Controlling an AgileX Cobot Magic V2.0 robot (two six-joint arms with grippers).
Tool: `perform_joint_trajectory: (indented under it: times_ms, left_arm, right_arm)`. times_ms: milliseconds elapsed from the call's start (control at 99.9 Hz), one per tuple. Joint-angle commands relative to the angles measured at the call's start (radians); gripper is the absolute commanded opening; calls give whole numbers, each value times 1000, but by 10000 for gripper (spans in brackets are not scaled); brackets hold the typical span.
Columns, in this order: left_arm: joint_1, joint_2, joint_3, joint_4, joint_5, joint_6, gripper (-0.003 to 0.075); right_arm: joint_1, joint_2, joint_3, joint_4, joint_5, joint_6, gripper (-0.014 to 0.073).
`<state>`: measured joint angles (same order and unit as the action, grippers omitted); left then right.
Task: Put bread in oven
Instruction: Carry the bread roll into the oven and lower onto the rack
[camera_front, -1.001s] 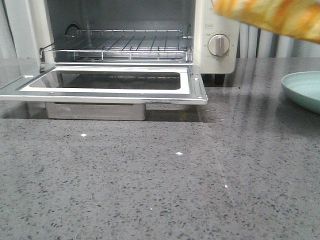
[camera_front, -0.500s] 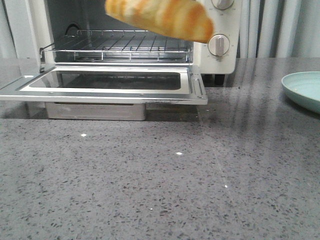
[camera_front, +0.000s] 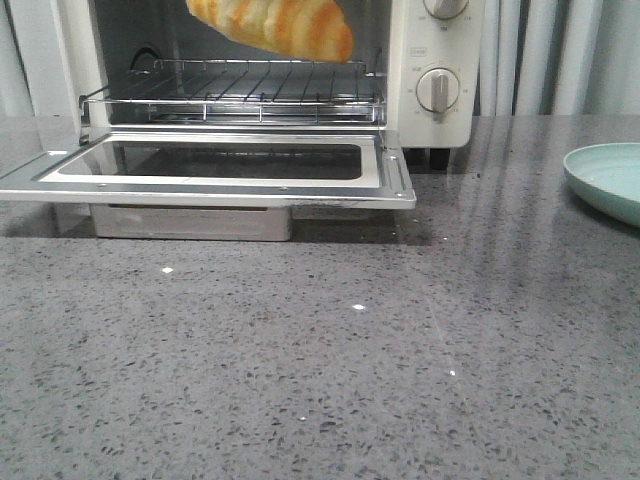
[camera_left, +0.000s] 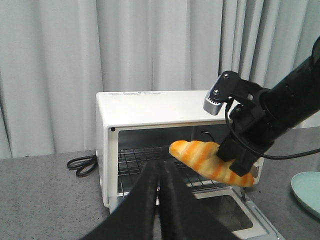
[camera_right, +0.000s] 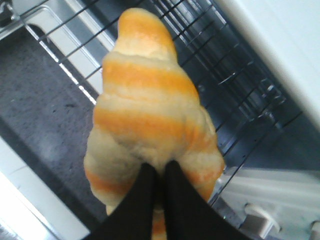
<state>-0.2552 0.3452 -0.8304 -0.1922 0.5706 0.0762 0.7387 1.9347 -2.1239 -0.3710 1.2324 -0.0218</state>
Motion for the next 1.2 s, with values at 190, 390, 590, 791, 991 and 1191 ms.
perform_joint_trajectory:
  times_ms: [190,390,590,791,991,1191]
  left_arm:
    - [5,10,-27,-8,-48,-9,-22]
    - [5,10,-27,-8,-48,-9,-22]
    - [5,10,-27,-8,-34,-9,-22]
    - [5,10,-27,-8,-34,-9,-22]
    - [5,10,-27,-8,-28,-9,-22]
    - [5,8,-27,-7,-23,-9,-22]
  right_arm:
    - [0,22,-40,-134,-182,-8,-67]
    - [-4,61,-40,-179,-252,-8,-67]
    - [-8,64,-40,-179,-282,-8,-64]
    - [-16,64,-40,-179,-280,-8,247]
    - [-23,64,-40,-179,-295,-8,477]
    - [-14,64,-40,-179,-284,-8,474]
